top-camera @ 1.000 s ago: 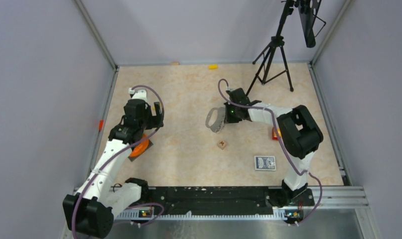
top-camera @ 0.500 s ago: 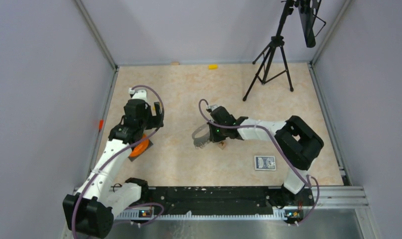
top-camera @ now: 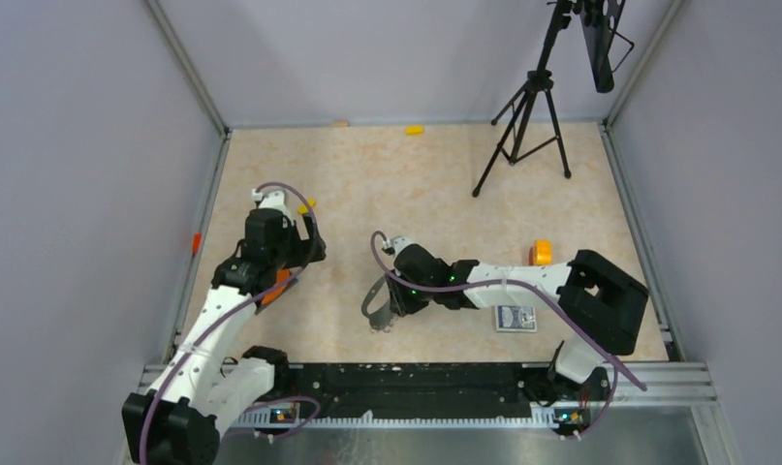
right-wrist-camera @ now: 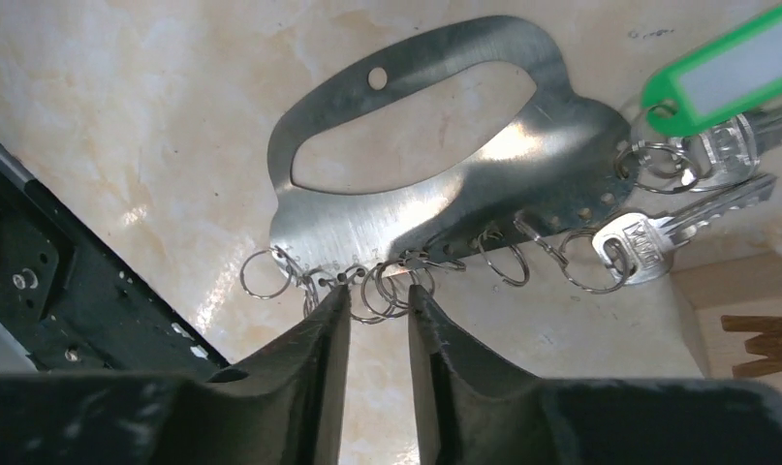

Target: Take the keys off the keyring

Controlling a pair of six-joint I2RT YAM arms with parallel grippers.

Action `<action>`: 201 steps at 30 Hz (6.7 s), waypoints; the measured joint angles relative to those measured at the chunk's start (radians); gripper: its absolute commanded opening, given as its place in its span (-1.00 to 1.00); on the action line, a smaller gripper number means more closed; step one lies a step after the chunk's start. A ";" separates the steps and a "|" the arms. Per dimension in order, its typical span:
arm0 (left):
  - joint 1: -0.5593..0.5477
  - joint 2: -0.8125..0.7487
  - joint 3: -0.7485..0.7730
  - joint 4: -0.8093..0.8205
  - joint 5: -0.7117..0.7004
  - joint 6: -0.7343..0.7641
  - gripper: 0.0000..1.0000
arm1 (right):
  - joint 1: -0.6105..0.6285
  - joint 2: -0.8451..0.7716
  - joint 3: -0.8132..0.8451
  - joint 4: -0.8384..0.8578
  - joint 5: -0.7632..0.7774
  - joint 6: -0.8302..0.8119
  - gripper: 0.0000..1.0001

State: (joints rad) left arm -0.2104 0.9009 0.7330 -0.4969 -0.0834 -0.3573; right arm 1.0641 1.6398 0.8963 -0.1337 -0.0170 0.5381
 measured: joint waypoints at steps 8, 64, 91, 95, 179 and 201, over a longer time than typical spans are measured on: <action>0.000 0.019 -0.031 0.032 0.149 -0.033 0.93 | -0.012 -0.101 0.034 -0.071 0.096 -0.018 -0.11; -0.523 0.104 -0.332 0.210 0.047 -0.500 0.60 | -0.282 -0.141 0.002 -0.118 0.089 -0.029 -0.31; -0.523 -0.032 -0.324 -0.056 -0.106 -0.575 0.77 | -0.150 0.116 0.185 -0.122 0.008 0.171 -0.21; -0.523 0.007 -0.247 -0.040 -0.106 -0.509 0.76 | -0.155 0.099 0.184 -0.167 0.048 0.192 -0.16; -0.666 0.646 0.079 0.129 -0.162 -0.244 -0.90 | -0.297 -0.370 -0.026 -0.257 0.145 0.161 -0.12; -0.668 0.521 0.082 0.064 -0.149 -0.245 -0.17 | -0.297 -0.433 -0.098 -0.143 0.064 0.142 -0.11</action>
State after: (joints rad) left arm -0.8780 1.4223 0.8150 -0.4332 -0.2321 -0.6025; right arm 0.7670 1.2072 0.7982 -0.2764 0.0471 0.6800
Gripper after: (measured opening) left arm 0.255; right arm 0.443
